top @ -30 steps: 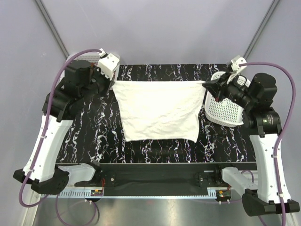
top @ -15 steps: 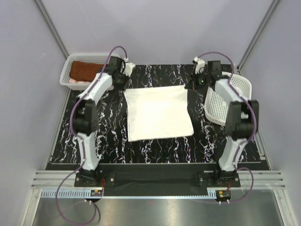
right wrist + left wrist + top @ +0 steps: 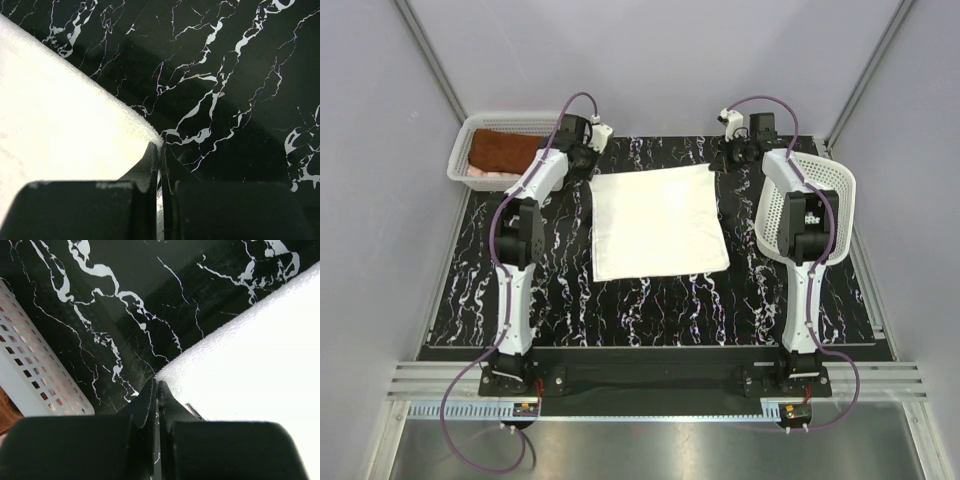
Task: Fold and stack the towels
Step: Fold the towel
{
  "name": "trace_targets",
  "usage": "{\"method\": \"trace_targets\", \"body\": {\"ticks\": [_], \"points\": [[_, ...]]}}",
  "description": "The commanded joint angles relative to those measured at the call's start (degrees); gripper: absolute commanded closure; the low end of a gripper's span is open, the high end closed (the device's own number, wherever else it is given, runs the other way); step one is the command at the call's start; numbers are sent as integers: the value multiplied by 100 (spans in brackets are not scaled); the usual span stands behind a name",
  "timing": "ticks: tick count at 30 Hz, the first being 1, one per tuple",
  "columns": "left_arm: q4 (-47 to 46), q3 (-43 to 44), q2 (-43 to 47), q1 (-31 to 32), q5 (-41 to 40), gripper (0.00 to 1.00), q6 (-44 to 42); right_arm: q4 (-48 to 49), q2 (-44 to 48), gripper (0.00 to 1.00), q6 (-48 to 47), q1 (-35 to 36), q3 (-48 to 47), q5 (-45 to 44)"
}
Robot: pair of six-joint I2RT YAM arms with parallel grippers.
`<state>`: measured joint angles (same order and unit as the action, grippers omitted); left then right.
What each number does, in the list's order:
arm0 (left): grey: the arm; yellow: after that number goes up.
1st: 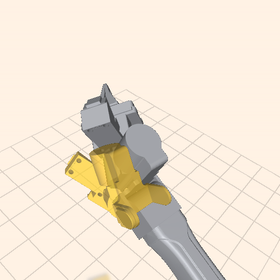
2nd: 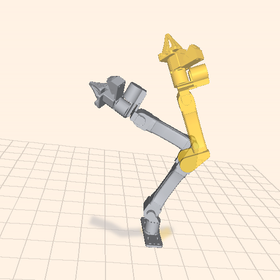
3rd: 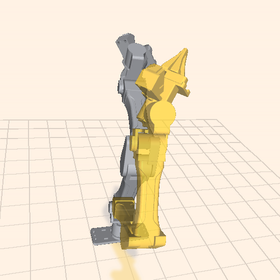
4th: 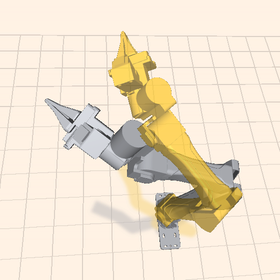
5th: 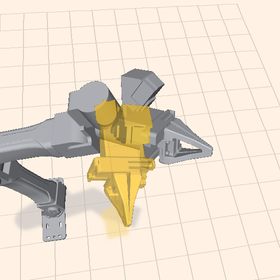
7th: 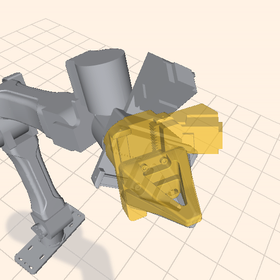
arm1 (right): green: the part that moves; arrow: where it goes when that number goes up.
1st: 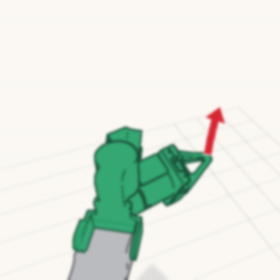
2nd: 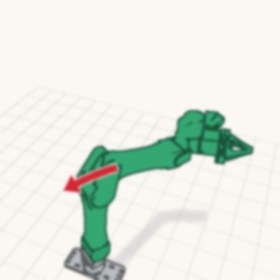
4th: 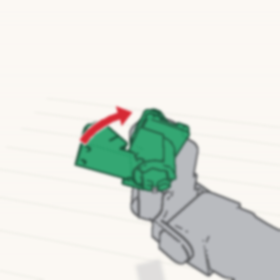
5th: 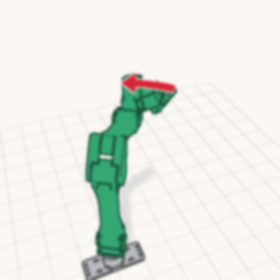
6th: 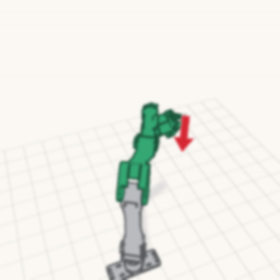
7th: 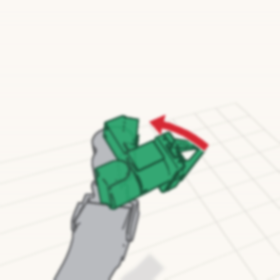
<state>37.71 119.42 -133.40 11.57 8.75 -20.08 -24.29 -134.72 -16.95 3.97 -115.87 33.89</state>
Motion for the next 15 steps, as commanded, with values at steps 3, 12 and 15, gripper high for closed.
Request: {"method": "trace_targets", "body": {"ticks": [3, 12, 15], "points": [[-440, -392, 737, -50, -243, 100, -190, 214, 121, 100, -204, -80, -50, -128], [-449, -1173, 1457, 38, -278, 100, -181, 838, 1042, 100, -195, -80, 1215, -260], [-467, -1464, 1870, 117, -295, 100, -155, 961, 1437, 100, -72, -80, 1655, -313]]}}
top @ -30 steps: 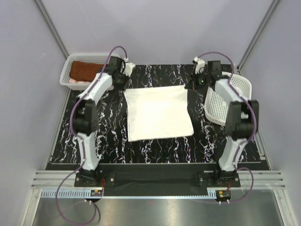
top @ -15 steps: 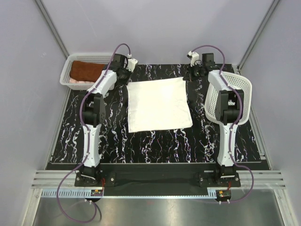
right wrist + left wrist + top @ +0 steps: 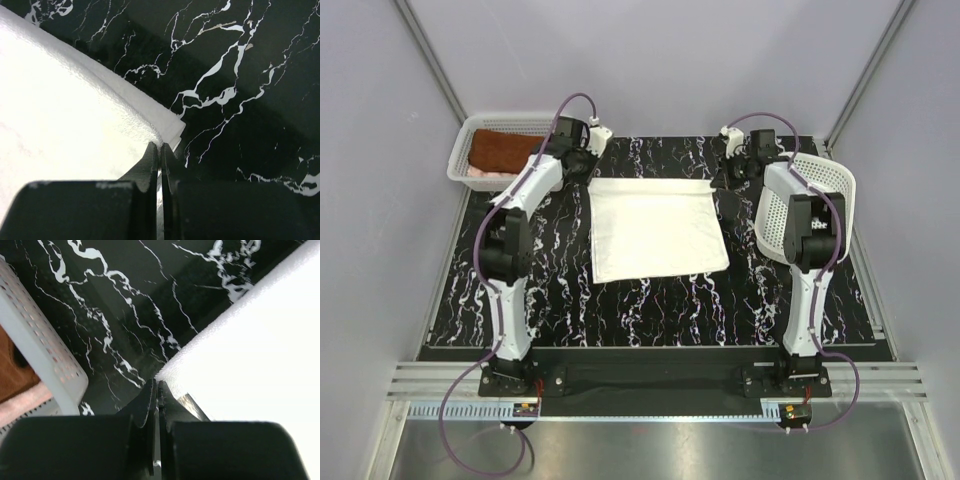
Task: Fold and stack the towels
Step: Fold the towel
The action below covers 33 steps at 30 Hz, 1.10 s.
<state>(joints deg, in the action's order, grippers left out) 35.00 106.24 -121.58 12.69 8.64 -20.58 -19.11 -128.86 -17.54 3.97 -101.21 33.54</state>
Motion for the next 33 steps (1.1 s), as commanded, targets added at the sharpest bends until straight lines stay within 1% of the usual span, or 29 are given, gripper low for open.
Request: {"method": "trace_targets", "body": {"ticks": [1, 5, 8, 11, 12, 15, 18, 22, 27, 31, 33], "points": [[-196, -312, 775, 23, -302, 100, -104, 470, 975, 100, 22, -80, 433, -295], [-204, -884, 1249, 76, -249, 100, 27, 602, 1547, 100, 224, -80, 1102, -339], [-161, -1322, 1505, 128, 31, 100, 212, 532, 1969, 100, 391, -72, 1603, -304], [-240, -1903, 1874, 269, -73, 100, 247, 768, 2618, 100, 549, -80, 2314, -366], [-161, -1948, 1988, 287, -39, 100, 317, 812, 2733, 100, 585, -89, 2603, -400], [-55, -2220, 2208, 357, 76, 100, 493, 743, 3076, 100, 734, -80, 2983, -585], [-64, -2545, 2577, 515, 6, 100, 563, 768, 3480, 100, 962, -80, 3386, -708], [129, -2739, 2850, 682, -29, 100, 678, 760, 3824, 100, 1288, -72, 3730, -787], [24, -3258, 3210, 796, 111, 99, 897, 743, 4211, 99, 1701, -63, 4231, -744], [7, -3706, 3386, 867, 59, 98, 1038, 488, 4307, 97, 1719, -72, 4329, -805], [-107, -4005, 3500, 876, 85, 98, 1091, 479, 4413, 96, 1903, -72, 4399, -805]]}}
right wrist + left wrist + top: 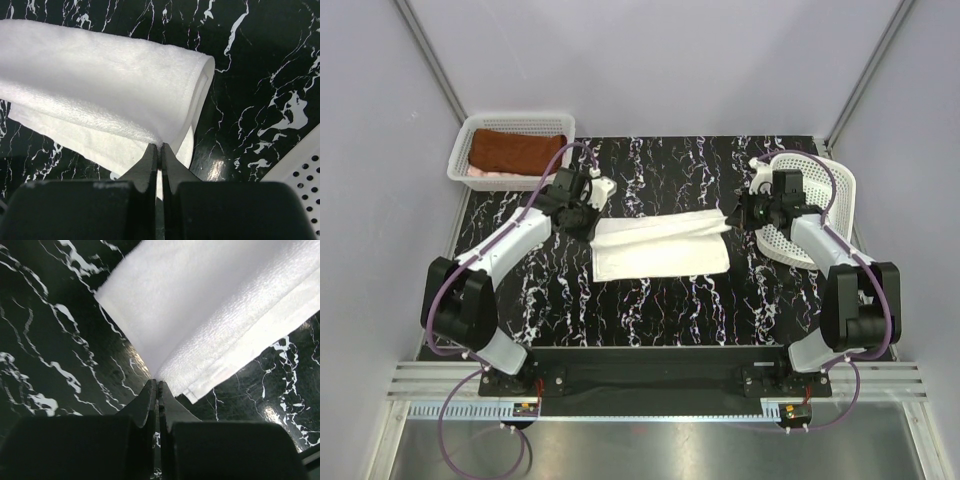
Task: Fold and stack the towels
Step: Fold the towel
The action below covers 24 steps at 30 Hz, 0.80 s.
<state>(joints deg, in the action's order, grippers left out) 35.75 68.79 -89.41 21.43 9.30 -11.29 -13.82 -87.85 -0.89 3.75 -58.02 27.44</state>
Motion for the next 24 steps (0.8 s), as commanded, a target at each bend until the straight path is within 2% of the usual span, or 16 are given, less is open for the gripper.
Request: {"method": "trace_targets", "body": {"ticks": [1, 7, 10, 11, 12, 15, 16, 18, 20, 24], "points": [[-226, -331, 309, 1, 45, 98, 180, -41, 321, 95, 281, -50, 106, -213], [-235, -516, 196, 89, 195, 93, 311, -612, 128, 81, 527, -41, 212, -196], [-77, -490, 152, 150, 108, 91, 425, -927, 224, 64, 711, -32, 247, -82], [123, -446, 160, 160, 81, 89, 478, -1033, 268, 52, 773, -32, 169, -11], [212, -376, 178, 177, -67, 83, 505, -1165, 312, 48, 826, -32, 107, 76], [503, -279, 362, 204, -252, 75, 549, -1771, 418, 45, 1064, -32, -270, 270], [495, -270, 458, 195, -332, 67, 601, -1990, 479, 45, 1099, -32, -341, 288], [495, -253, 678, 195, -359, 63, 812, -2167, 523, 44, 1161, -32, -543, 61], [434, -191, 714, 204, -350, 53, 1109, -2265, 489, 44, 1231, -32, -684, -264], [231, -252, 460, 204, -428, 52, 1971, -2344, 234, 45, 1599, 55, -895, -774]]}}
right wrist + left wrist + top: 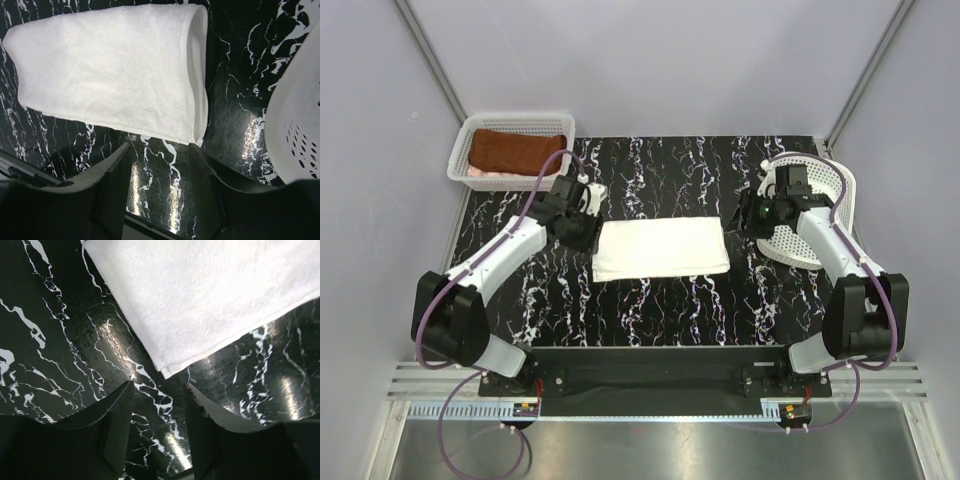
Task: Fold and stack the towels
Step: Fold the towel
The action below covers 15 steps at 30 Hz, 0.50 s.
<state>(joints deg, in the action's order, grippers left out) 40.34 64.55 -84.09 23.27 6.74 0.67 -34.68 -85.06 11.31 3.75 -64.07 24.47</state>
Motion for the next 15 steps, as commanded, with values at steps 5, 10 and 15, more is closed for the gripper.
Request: {"method": "trace_targets", "body": {"ticks": [5, 10, 15], "points": [[-754, -214, -327, 11, -287, 49, 1855, -145, -406, 45, 583, 441, -290, -1172], [-1045, -496, -739, 20, -568, 48, 2332, -135, -853, 45, 600, 1048, -141, -2067], [-1072, -672, -960, 11, -823, 49, 2482, 40, -1197, 46, 671, 1260, 79, -2666]]}}
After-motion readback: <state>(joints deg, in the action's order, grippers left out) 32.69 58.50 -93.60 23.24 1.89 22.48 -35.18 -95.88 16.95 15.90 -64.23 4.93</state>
